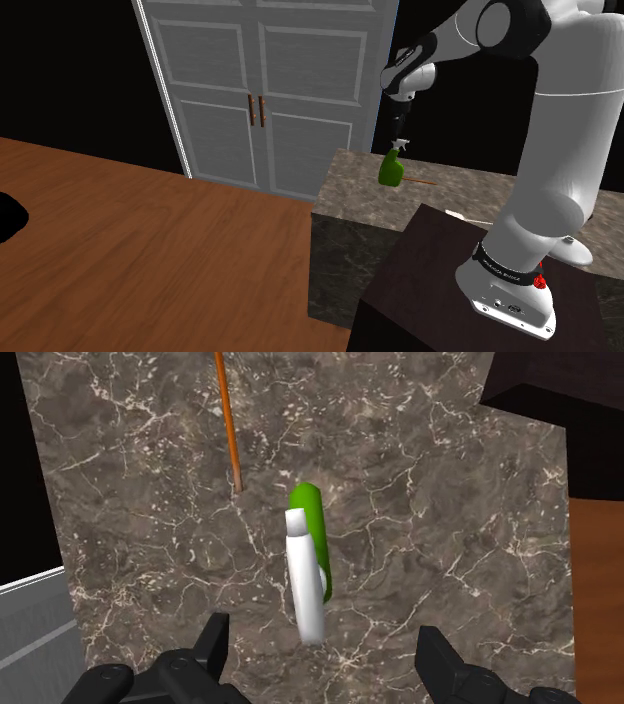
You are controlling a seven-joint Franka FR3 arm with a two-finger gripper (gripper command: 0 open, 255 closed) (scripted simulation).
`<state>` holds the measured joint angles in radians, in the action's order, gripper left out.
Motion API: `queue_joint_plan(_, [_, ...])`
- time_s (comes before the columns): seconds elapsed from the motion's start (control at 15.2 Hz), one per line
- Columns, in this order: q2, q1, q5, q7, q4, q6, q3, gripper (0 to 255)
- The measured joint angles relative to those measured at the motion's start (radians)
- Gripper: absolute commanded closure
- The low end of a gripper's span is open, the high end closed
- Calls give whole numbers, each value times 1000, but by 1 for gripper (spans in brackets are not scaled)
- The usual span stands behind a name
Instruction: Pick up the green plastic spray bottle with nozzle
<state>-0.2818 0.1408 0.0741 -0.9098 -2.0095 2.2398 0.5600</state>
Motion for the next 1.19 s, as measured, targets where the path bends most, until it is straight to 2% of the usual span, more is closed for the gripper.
queue_joint_plan(0.53, [-82, 29, 53, -43, -4, 81, -23, 0])
queue_joint_plan(0.59, [-87, 30, 56, -44, -4, 85, -25, 255])
queue_joint_plan(1.19, [-89, 31, 58, -45, -4, 90, -26, 255])
